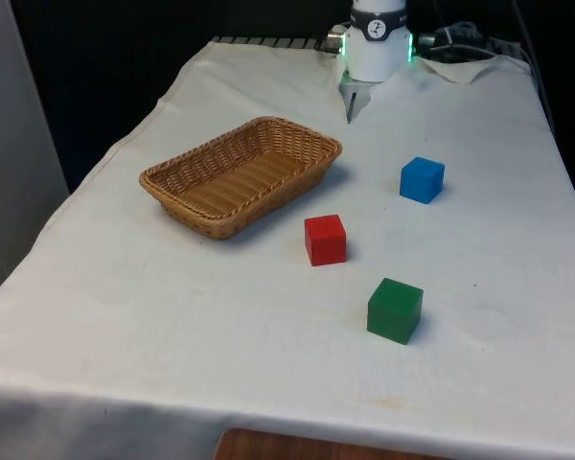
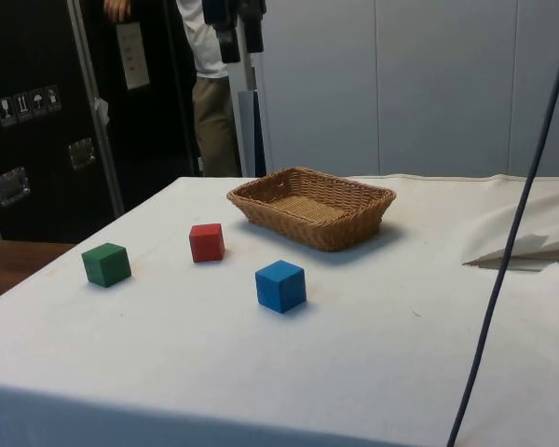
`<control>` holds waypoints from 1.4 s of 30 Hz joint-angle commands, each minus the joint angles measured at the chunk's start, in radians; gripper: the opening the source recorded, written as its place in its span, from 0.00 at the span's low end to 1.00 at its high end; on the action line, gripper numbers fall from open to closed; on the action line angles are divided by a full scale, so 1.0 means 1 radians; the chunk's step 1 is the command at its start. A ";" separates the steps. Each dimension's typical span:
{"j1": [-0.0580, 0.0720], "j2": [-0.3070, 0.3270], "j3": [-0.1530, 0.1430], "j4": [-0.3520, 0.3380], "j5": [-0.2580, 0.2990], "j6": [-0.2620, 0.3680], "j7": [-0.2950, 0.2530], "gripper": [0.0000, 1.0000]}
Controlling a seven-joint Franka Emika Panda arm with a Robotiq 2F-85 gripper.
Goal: Pick up the blue cube and place it into the basket.
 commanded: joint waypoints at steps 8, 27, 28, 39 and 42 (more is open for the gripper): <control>0.000 -0.025 0.008 -0.042 -0.004 0.032 0.054 1.00; 0.000 -0.018 0.013 -0.072 0.000 0.054 0.185 1.00; 0.000 -0.017 0.013 -0.074 0.000 0.056 0.193 1.00; 0.000 0.004 0.017 -0.105 0.002 0.109 0.280 1.00; 0.001 0.009 0.019 -0.116 0.003 0.128 0.299 1.00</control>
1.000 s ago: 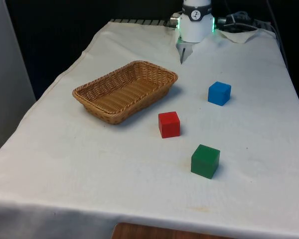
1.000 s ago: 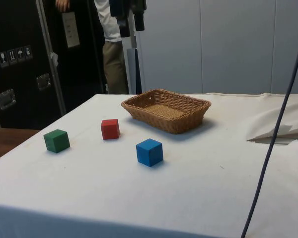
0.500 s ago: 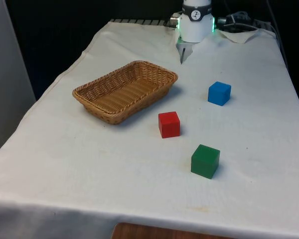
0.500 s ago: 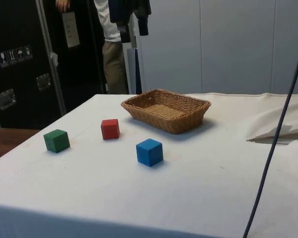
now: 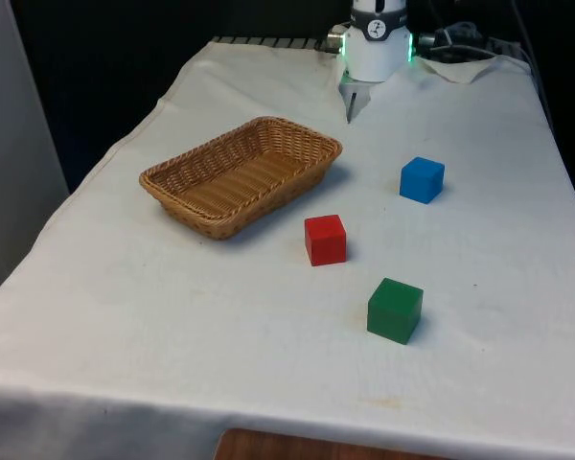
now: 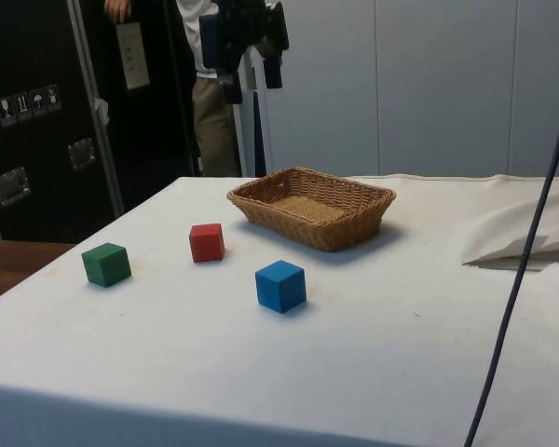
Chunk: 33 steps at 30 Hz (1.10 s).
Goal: Pick up the blue cube and place it into the basket.
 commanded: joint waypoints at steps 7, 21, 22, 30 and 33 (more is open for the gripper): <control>0.001 0.015 0.008 -0.029 0.002 0.064 0.055 1.00; 0.003 0.034 0.031 -0.098 0.002 0.178 0.150 1.00; 0.002 0.035 0.033 -0.106 0.002 0.189 0.153 1.00; 0.000 0.038 0.035 -0.133 0.002 0.225 0.153 1.00; 0.000 0.048 0.035 -0.142 0.003 0.240 0.155 1.00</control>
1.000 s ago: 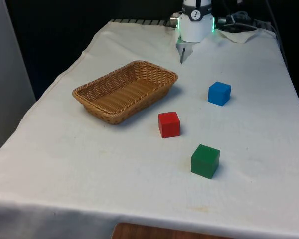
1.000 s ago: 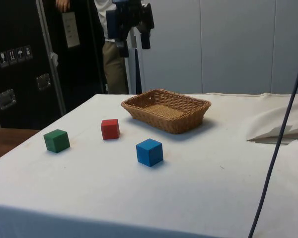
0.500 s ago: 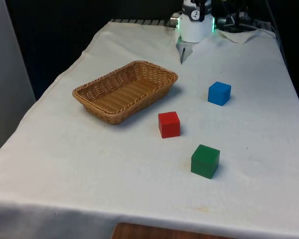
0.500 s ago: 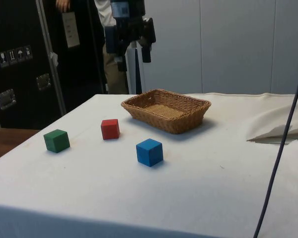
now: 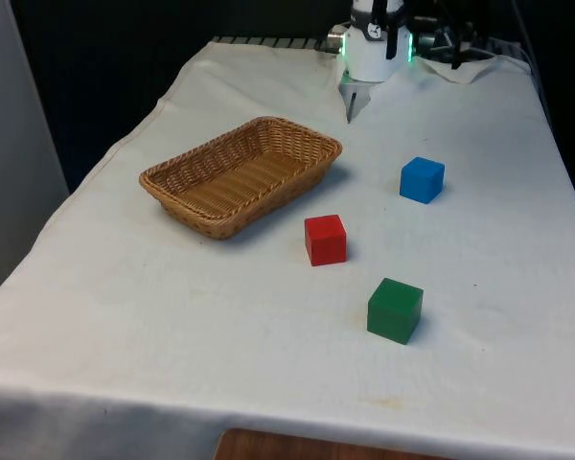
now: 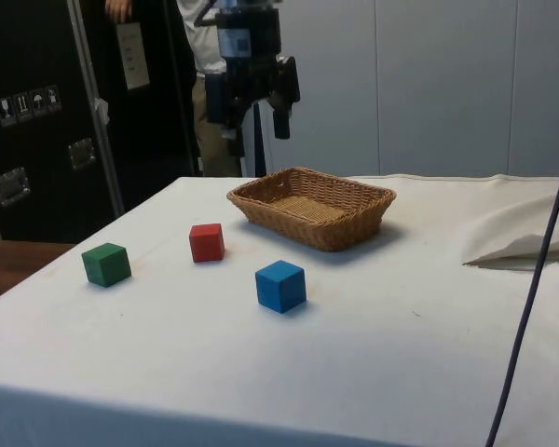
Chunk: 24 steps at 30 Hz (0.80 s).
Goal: Pick up the blue cube and place it into the basket.
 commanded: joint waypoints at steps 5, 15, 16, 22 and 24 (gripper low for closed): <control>0.001 0.028 0.002 -0.010 0.001 0.034 0.010 1.00; 0.003 0.088 0.017 -0.016 -0.007 0.076 0.048 1.00; 0.004 0.094 0.020 -0.017 -0.008 0.081 0.055 1.00; 0.005 0.135 0.039 -0.020 -0.015 0.109 0.100 1.00; 0.006 0.141 0.041 -0.020 -0.016 0.113 0.107 1.00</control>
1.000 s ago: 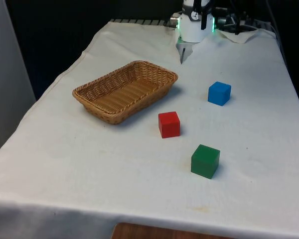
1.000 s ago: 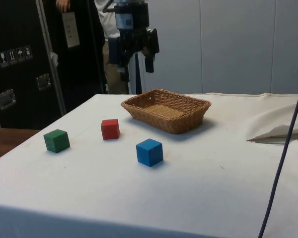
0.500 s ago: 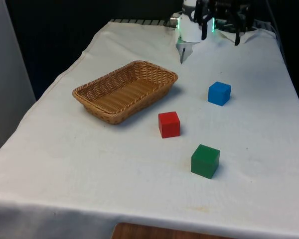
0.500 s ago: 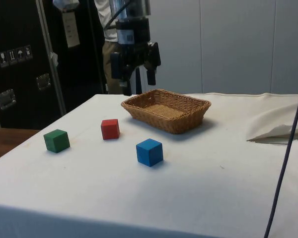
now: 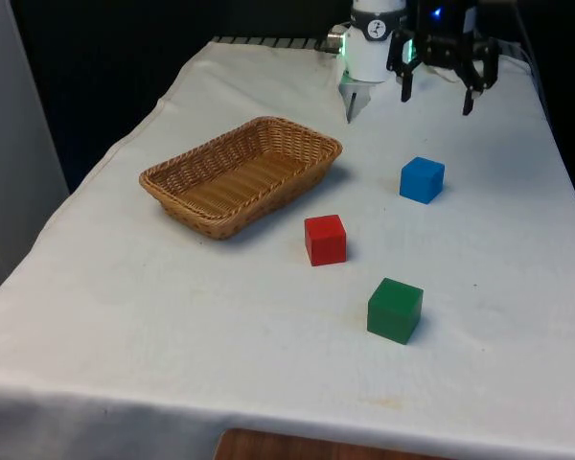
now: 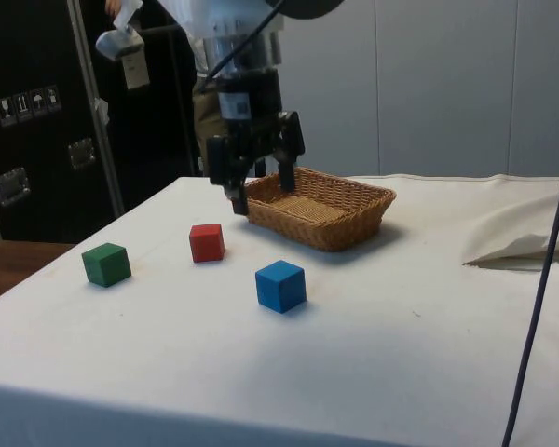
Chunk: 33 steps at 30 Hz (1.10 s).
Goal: Pick up the blue cube and place it into the basket.
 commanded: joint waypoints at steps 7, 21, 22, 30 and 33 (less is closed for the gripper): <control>0.005 0.044 0.014 -0.016 -0.023 0.059 0.069 1.00; 0.003 0.091 0.025 -0.033 -0.043 0.129 0.105 1.00; 0.003 0.092 0.026 -0.039 -0.043 0.140 0.104 1.00; 0.001 0.101 0.024 -0.089 -0.041 0.245 0.099 1.00; 0.002 0.112 0.019 -0.098 -0.046 0.279 0.098 1.00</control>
